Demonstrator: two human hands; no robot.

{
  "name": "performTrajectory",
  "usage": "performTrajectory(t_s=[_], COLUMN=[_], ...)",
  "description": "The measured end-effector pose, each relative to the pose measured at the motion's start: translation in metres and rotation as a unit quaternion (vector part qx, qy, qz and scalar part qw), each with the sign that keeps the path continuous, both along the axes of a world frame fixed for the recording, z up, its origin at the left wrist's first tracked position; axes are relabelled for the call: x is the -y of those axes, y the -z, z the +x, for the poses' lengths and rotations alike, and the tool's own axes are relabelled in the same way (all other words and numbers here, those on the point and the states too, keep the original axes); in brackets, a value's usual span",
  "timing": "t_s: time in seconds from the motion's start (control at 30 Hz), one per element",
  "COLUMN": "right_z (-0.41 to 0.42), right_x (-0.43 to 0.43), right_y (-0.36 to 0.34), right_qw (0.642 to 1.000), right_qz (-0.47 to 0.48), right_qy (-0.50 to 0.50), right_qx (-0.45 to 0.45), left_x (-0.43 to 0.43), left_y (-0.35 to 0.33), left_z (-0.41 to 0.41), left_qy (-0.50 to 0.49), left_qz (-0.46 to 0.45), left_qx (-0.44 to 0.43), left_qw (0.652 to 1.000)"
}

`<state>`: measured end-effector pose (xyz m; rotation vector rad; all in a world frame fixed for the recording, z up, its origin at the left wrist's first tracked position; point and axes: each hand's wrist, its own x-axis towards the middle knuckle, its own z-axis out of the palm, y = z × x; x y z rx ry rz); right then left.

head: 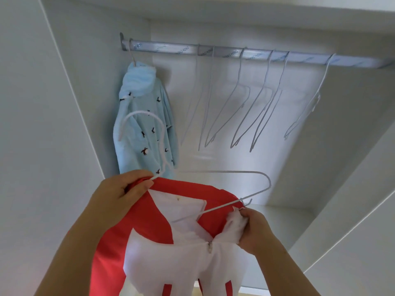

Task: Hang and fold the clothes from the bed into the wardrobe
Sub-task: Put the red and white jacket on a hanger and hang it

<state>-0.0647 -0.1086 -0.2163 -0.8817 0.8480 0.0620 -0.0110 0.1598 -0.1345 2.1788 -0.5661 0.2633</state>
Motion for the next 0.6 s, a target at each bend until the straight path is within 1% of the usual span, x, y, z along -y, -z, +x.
performTrajectory(t_s=[0.07, 0.23, 0.43, 0.6], right_z=[-0.001, -0.007, -0.005, 0.002], right_x=[0.006, 0.025, 0.042, 0.038], right_y=[-0.005, -0.016, -0.03, -0.04], right_qw=[1.0, 0.999, 0.996, 0.994], right_qz=[0.005, 0.025, 0.052, 0.06], right_qy=[0.009, -0.007, -0.036, -0.068], right_qx=[0.022, 0.02, 0.055, 0.069], left_x=[-0.002, -0.007, -0.018, -0.018], left_y=[0.002, 0.003, 0.003, -0.005], left_z=[0.002, 0.005, 0.007, 0.011], left_qy=[0.011, 0.026, 0.027, 0.009], left_qz=[-0.005, -0.033, -0.034, -0.017], left_qx=[-0.016, -0.055, -0.085, -0.074], left_qw=[1.0, 0.998, 0.995, 0.997])
